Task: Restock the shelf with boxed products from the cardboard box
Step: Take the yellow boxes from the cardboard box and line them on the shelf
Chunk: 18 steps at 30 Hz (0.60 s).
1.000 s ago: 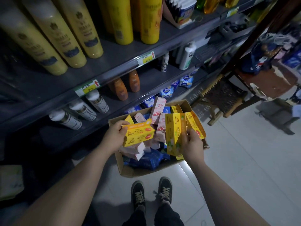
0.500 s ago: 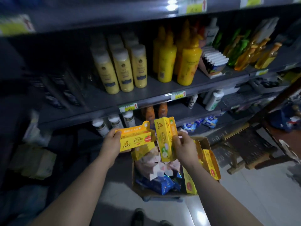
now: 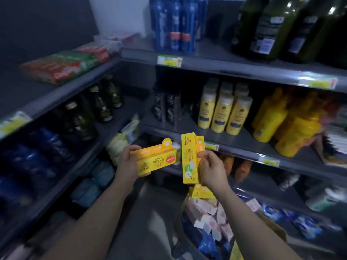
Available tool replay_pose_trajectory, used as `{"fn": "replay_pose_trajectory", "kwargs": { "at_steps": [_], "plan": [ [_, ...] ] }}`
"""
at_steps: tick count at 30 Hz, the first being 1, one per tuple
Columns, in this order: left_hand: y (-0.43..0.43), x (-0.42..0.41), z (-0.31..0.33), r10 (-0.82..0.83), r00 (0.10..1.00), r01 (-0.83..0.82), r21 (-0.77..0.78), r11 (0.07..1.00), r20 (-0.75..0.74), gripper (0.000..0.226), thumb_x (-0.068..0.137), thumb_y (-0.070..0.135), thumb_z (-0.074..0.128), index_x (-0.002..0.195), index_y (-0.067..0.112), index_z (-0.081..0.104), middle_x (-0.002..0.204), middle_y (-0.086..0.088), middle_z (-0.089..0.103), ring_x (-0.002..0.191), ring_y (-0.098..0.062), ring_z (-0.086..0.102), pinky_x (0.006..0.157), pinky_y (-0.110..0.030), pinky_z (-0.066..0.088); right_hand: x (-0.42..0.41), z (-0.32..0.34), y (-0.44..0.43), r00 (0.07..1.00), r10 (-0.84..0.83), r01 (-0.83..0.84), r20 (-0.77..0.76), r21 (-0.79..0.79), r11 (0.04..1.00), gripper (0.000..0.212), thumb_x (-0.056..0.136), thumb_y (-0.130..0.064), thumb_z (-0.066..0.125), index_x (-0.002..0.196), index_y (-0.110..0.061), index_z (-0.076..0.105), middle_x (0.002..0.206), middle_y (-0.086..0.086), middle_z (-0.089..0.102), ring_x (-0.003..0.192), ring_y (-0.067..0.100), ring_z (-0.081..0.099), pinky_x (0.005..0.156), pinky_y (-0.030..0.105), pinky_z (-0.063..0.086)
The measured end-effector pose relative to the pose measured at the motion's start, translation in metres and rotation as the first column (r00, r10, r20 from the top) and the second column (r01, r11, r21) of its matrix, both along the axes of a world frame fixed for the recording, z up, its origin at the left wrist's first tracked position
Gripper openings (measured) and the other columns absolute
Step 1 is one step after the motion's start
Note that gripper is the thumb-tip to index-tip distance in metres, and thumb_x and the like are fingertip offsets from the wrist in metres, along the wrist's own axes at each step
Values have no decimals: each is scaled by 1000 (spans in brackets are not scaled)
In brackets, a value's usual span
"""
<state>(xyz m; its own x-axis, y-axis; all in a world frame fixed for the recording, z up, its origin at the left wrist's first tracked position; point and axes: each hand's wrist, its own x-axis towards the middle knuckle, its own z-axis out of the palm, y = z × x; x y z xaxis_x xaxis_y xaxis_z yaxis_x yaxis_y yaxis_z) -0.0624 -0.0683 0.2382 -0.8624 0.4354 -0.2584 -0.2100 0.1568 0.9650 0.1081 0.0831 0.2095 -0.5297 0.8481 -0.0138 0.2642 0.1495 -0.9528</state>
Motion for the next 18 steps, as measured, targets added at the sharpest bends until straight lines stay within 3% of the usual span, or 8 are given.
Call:
{"fn": "replay_pose_trajectory", "kwargs": {
  "at_steps": [4,8,12,15,16,18],
  "plan": [
    [-60,-11,23,156,987,-155,36,987,-23,26,100,15,39,88,26,59,108,-3,55,92,-32,60,57,-40,58,-40,23,-33,990,135,-137,-51,-37,990,28,97,-10,39,84,-27,58,74,1,60,65,23,55,56,44,51],
    [-127,-17,49,320,943,-315,63,947,-90,22,101,15,36,95,16,57,98,0,51,81,-25,58,52,-35,58,-81,49,-80,953,278,-288,-121,-77,955,32,98,-12,38,81,-29,60,83,5,62,72,25,58,62,58,53],
    [-202,-22,69,467,878,-456,113,883,-109,23,99,22,41,85,24,59,103,-5,54,89,-32,59,60,-40,56,-115,75,-141,893,392,-415,-220,-71,907,24,95,-20,51,74,-27,62,78,-2,64,73,18,57,70,44,53],
    [-269,-19,81,532,836,-517,134,845,-135,12,81,43,59,78,32,62,106,-8,61,103,-40,60,86,-60,51,-130,92,-195,822,495,-531,-281,-67,845,26,85,-40,68,71,-21,58,71,-1,57,68,15,53,63,36,43],
    [-292,-16,85,540,828,-523,142,841,-152,13,75,45,64,79,32,63,105,-7,62,104,-41,60,88,-63,49,-134,96,-214,801,529,-567,-281,-74,820,30,80,-43,74,74,-19,56,72,-1,59,68,16,56,62,37,45],
    [-334,-7,93,573,804,-543,195,817,-157,8,80,34,69,79,31,61,104,-8,58,95,-39,61,74,-57,56,-142,103,-254,751,594,-644,-287,-119,756,35,74,-37,81,81,-16,53,84,-1,70,77,21,68,65,47,55]
  ]
}}
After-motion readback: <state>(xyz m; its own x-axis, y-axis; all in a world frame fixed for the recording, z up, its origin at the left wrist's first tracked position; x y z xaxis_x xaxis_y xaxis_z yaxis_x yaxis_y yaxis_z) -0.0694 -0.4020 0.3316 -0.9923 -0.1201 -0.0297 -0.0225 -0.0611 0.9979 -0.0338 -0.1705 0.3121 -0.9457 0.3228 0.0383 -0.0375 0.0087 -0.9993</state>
